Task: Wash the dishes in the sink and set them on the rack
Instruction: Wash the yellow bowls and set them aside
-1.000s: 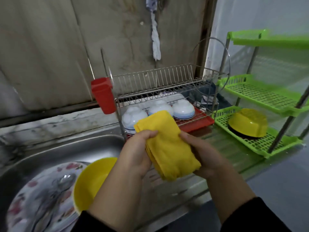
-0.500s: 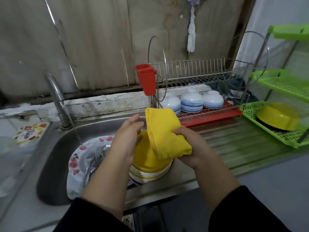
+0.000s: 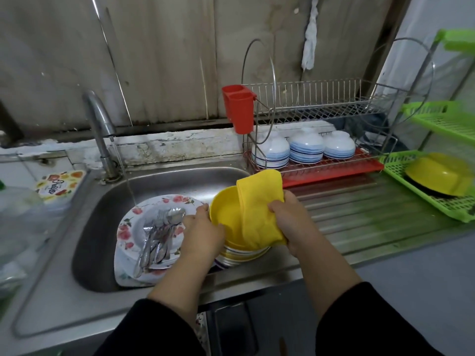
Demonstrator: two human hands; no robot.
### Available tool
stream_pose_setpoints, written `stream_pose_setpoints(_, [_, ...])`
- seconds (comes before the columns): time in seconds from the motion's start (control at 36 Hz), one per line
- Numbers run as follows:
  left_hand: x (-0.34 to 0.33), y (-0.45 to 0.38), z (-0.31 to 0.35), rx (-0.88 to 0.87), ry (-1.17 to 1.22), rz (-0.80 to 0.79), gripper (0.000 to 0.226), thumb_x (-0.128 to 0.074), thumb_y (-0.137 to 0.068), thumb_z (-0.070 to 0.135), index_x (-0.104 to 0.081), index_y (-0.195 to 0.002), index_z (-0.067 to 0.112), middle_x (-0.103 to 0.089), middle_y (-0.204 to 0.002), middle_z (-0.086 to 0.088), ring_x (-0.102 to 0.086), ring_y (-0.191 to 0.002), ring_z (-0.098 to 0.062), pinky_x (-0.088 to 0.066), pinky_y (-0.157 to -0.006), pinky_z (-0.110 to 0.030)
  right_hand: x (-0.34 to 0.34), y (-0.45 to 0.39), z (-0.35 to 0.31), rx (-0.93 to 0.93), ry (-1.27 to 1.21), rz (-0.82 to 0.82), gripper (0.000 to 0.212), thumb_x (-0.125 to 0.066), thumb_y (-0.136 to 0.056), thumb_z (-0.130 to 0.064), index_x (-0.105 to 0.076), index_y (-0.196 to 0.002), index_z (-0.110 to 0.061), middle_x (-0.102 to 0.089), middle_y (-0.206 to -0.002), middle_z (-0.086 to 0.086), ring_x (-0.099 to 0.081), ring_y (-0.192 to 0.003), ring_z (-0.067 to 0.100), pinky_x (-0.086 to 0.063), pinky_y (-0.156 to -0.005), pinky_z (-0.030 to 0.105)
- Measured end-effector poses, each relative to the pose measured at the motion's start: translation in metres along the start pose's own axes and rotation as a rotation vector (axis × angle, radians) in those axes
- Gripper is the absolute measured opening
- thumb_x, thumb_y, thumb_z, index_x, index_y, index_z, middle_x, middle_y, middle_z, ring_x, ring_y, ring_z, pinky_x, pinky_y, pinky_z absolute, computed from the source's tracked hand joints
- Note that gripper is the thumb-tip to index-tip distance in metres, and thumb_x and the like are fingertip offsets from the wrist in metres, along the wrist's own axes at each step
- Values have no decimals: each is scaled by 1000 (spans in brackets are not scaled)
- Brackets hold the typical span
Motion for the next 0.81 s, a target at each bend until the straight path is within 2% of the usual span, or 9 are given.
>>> stream_pose_setpoints(0.08, [1, 1, 1, -33, -60, -13, 58, -46, -91, 17, -30, -147, 21, -20, -147, -17, -54, -107, -37, -42, -92, -38, 1, 1, 6, -13, -14, 15, 22, -42, -93, -8, -45, -109, -23, -55, -104, 6, -53, -97, 25, -47, -87, 38])
stream_pose_setpoints(0.22, [1, 0, 5, -83, -201, -13, 52, -42, -93, 23, -34, -144, 16, -31, -139, -20, -50, -109, -36, -42, -89, -36, 3, 3, 19, -80, -48, 56, 35, -41, -95, -12, -45, -129, -19, -53, -110, 7, -53, -98, 27, -48, -86, 41])
stream_pose_setpoints(0.36, [4, -3, 7, -108, -253, 19, 40, -45, -90, 23, -50, -127, 9, -47, -120, -20, -51, -104, -37, -46, -88, -40, 6, 5, 22, -89, -87, 92, 39, -40, -95, -12, -44, -133, -18, -54, -113, 7, -53, -99, 27, -48, -85, 41])
stream_pose_setpoints(0.47, [9, -2, 15, -160, -116, 59, 28, -46, -89, 16, -60, -111, 8, -57, -108, -24, -54, -78, -32, -41, -65, -32, 9, 8, 19, -89, -181, 100, 38, -40, -96, -12, -44, -133, -20, -53, -109, 6, -53, -94, 25, -48, -82, 40])
stream_pose_setpoints(0.53, [12, -1, 21, -178, -37, 62, 25, -46, -88, 14, -62, -107, 12, -58, -107, -25, -55, -73, -32, -40, -63, -30, 11, 8, 17, -94, -242, 98, 37, -40, -97, -12, -44, -132, -22, -54, -107, 5, -54, -95, 26, -49, -85, 43])
stream_pose_setpoints(0.58, [15, -1, 26, -182, 17, 55, 30, -46, -88, 15, -60, -115, 15, -60, -109, -23, -61, -79, -34, -46, -69, -32, 13, 8, 12, -82, -306, 96, 33, -40, -97, -12, -46, -126, -25, -56, -99, 2, -56, -94, 26, -50, -84, 43])
stream_pose_setpoints(0.64, [20, -1, 30, -167, 81, 55, 40, -46, -91, 16, -49, -130, 16, -62, -109, -15, -63, -84, -32, -48, -71, -33, 18, 8, 6, -69, -372, 101, 28, -41, -97, -11, -47, -120, -27, -57, -100, 3, -57, -95, 27, -51, -84, 44])
stream_pose_setpoints(0.72, [26, -3, 33, -96, 251, 11, 45, -47, -93, 16, -36, -137, 15, -61, -84, -8, -58, -68, -21, -45, -60, -29, 24, 6, -6, -57, -446, 99, 28, -41, -96, -10, -47, -118, -26, -56, -100, 4, -57, -91, 26, -52, -77, 41])
stream_pose_setpoints(0.81, [27, -8, 34, -4, 432, -89, 44, -47, -91, 10, -37, -133, 11, -53, -65, -7, -48, -52, -16, -44, -54, -26, 25, 4, -18, -77, -523, 59, 21, -40, -96, -9, -47, -108, -25, -56, -94, 4, -56, -85, 27, -50, -66, 38])
Point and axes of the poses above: each hand's wrist, its own y-axis away from the middle knuckle, its own x-axis out of the back of the hand, z = x × y, the point moved 9 cm from there along -y, towards the middle knuckle
